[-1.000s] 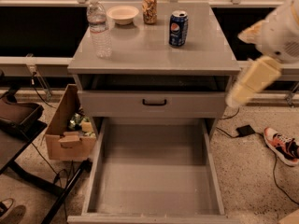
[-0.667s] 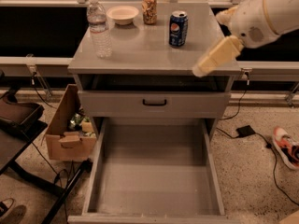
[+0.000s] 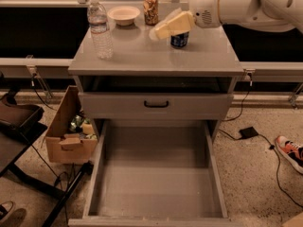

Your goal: Place water bottle into middle drawer

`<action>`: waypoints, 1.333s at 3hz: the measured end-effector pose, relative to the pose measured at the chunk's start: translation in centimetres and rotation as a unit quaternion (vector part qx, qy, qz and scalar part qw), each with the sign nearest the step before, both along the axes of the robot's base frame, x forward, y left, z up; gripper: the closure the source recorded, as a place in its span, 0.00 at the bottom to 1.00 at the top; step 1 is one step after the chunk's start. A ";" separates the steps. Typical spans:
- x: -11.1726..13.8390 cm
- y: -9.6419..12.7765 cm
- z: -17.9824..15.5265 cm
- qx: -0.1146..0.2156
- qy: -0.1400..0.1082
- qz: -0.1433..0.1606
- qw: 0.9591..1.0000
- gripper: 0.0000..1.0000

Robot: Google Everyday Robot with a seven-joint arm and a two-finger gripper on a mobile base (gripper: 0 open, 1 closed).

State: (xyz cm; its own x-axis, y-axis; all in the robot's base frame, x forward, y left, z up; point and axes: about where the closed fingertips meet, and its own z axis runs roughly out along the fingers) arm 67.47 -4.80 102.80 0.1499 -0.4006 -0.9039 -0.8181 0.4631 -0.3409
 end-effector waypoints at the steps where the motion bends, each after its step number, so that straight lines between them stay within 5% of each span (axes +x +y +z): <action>1: 0.0 0.7 -0.8 0.005 0.009 0.004 1.000 0.00; 3: 4.2 5.2 -7.2 0.068 0.079 0.017 0.994 0.00; 4: 8.1 10.0 -10.4 0.100 0.108 0.039 0.988 0.00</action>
Offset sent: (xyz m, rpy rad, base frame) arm 0.0275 0.0351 -0.0711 0.1681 0.1637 0.0180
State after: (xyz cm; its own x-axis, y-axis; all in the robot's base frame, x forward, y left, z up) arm 75.57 5.19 92.38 -0.0313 -0.2063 -0.9780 -0.8973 0.4369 -0.0634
